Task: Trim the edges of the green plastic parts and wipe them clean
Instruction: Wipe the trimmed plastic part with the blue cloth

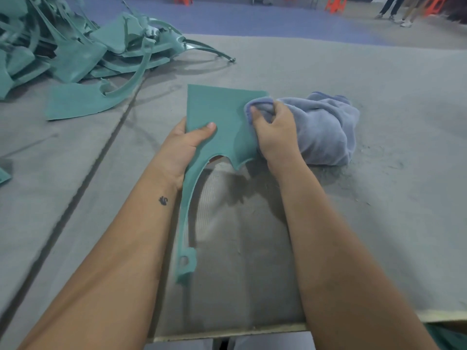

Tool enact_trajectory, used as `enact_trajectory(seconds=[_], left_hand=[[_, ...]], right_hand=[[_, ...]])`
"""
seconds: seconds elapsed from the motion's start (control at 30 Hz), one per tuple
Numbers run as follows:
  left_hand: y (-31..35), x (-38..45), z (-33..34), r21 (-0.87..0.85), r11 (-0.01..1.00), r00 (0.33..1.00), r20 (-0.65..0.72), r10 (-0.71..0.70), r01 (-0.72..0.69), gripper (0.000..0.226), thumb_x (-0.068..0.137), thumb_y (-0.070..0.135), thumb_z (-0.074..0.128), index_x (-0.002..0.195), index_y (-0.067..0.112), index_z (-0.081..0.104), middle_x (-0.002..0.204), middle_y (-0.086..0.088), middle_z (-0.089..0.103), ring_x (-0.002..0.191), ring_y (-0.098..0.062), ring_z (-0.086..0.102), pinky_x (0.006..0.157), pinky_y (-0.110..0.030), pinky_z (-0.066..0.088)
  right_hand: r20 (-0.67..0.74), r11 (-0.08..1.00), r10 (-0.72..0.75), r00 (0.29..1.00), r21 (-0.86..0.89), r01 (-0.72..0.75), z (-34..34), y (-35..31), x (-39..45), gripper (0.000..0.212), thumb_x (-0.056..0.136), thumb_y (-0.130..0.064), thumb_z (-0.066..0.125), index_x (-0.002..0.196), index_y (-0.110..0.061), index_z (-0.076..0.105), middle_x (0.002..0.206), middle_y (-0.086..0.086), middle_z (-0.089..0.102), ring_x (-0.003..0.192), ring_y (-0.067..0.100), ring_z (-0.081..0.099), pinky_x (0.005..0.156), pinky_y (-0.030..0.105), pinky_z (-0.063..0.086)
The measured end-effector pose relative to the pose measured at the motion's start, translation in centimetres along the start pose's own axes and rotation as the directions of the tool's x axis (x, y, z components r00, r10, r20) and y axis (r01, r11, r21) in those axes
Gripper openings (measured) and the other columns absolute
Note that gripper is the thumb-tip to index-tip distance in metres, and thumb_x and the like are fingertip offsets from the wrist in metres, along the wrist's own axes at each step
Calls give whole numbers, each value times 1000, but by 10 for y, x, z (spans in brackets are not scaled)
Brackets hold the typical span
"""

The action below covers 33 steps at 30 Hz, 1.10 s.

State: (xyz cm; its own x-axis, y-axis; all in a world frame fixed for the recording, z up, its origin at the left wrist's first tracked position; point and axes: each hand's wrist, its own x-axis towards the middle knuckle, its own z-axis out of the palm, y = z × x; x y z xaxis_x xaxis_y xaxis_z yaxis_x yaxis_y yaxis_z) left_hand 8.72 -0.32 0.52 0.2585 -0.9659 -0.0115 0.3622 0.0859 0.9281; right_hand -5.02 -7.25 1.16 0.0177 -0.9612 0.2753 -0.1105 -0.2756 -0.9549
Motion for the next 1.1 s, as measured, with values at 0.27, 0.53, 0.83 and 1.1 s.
enact_trajectory(seconds=[0.27, 0.53, 0.83, 1.1], left_hand=[[2, -2, 5, -2, 997, 997, -16, -74, 74, 13, 91, 9, 57, 97, 10, 69, 87, -9, 75, 72, -22, 73, 56, -29, 56], [15, 9, -11, -305, 908, 906, -394, 156, -289, 27, 100, 19, 51, 125, 10, 57, 116, -5, 70, 110, -23, 66, 98, -44, 51], [14, 10, -5, -265, 876, 875, -390, 285, -404, 25, 105, 23, 40, 123, 12, 54, 107, 4, 72, 108, -16, 66, 98, -35, 52], [17, 11, -19, -143, 948, 872, -450, 193, -283, 8, 94, 22, 60, 99, 27, 65, 92, 10, 73, 85, -9, 69, 70, -30, 57]], right_hand=[[-191, 976, 137, 972, 197, -98, -4, -5, 3, 38, 103, -25, 41, 66, -18, 47, 63, -4, 46, 59, 7, 42, 57, 15, 39], [62, 925, 263, 963, 269, -269, -21, -4, 14, 26, 98, -39, 48, 79, -23, 56, 77, -5, 61, 70, 12, 59, 71, 30, 51], [628, 944, 101, 772, -305, 124, -14, -14, -15, 22, 91, -24, 58, 83, -3, 61, 74, 0, 61, 70, 10, 54, 72, 24, 43], [664, 721, 3, 747, -519, 458, -7, -10, -16, 28, 88, -27, 62, 75, -2, 63, 80, 13, 63, 82, 28, 56, 82, 39, 44]])
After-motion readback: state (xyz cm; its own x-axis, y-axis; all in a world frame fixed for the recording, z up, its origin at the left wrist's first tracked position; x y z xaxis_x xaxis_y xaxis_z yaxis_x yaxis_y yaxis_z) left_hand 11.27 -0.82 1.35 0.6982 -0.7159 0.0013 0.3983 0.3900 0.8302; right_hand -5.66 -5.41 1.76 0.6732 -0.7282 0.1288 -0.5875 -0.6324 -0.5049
